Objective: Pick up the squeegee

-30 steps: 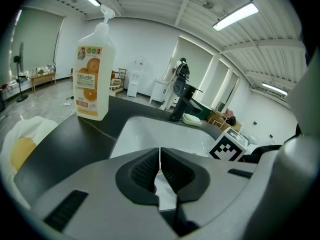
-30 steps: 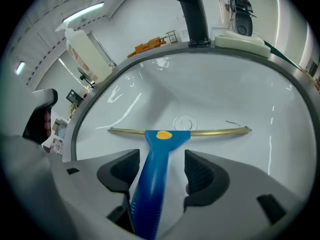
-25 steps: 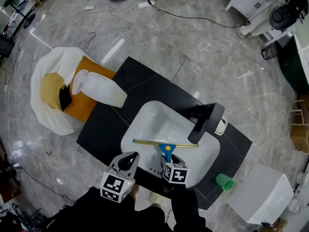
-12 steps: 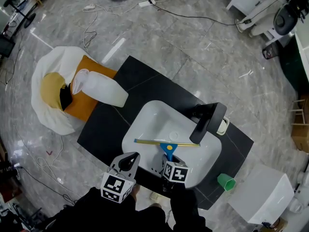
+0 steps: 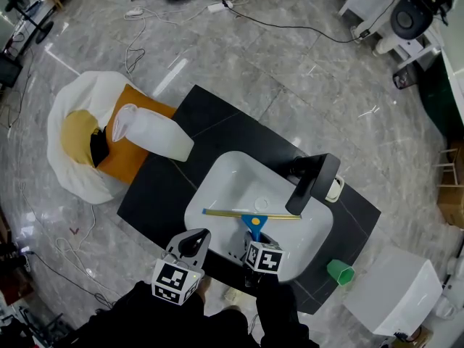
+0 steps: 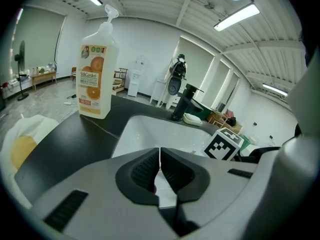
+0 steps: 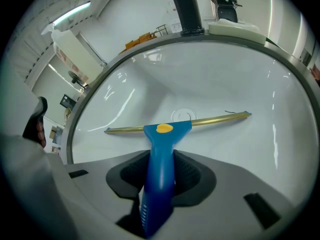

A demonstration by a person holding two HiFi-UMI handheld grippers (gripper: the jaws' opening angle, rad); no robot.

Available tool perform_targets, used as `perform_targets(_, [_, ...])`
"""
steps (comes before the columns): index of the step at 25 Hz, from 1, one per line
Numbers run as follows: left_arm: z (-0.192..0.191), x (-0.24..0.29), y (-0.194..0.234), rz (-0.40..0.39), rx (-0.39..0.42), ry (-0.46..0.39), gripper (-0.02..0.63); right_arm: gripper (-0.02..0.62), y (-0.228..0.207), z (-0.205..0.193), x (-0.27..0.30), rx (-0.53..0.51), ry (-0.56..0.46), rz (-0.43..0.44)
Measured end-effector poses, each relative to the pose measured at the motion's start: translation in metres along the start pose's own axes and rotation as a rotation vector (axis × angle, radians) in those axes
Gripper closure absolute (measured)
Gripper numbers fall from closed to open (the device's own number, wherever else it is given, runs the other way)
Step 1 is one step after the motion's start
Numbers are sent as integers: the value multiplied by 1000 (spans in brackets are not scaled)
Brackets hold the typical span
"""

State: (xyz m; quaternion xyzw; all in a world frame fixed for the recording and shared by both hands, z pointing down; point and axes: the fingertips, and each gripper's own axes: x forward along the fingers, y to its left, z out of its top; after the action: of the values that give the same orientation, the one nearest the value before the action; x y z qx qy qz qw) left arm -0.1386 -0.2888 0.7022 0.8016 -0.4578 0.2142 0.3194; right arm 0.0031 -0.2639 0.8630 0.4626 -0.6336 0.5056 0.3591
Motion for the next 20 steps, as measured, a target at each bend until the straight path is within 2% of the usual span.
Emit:
perform_targets(13, [19,-21,1,5,15,-42,577,457,6,16,-28,-7,-34,-43])
perform_targets(20, [36,-42,-8,-3,39,-86,577,457,16,26,-60,-15,-89,-46])
